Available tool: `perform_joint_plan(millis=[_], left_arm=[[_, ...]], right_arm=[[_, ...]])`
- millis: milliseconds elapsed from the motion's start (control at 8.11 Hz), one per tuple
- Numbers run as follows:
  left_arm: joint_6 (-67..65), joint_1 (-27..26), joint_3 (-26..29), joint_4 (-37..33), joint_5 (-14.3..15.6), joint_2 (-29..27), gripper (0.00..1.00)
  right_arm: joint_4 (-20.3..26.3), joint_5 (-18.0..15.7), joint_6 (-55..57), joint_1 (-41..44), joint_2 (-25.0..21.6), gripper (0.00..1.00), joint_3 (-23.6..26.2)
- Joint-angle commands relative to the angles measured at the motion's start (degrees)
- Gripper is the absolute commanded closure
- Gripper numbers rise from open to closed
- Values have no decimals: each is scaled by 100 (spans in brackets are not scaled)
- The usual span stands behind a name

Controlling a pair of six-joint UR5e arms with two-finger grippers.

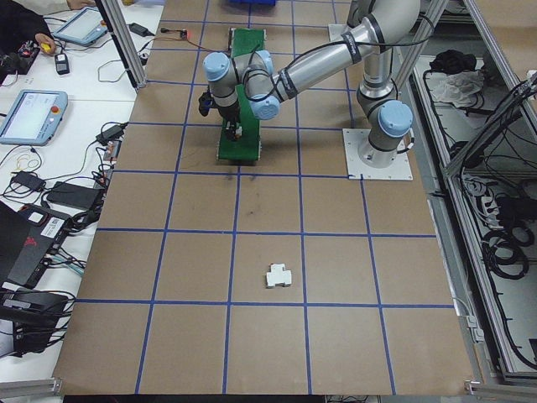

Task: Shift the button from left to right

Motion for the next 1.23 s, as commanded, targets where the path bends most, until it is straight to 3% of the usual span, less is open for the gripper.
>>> perform_joint_plan(millis=[0,123,370,493,740,1110], left_arm=[[-647,-250,89,-1351,17,809,0],[-1051,-268,150,-1978,-18,1308,0],[-1090,-180,736,-2571,113,1681,0],[-1090,-180,1088,-2581,444,1726,0],[-1143,-180,1267,-2590,649,1639,0],[-1239,-233,1267,-2634,580,1700,0]], right_arm=[[1,0,-9,0,0,0,9],[1,-9,-9,-9,0,0,9],[1,26,-78,-17,9,0,70],[-60,52,-88,-26,9,0,88],[-52,402,-428,-323,122,0,88],[-70,1069,-624,-606,570,0,105]])
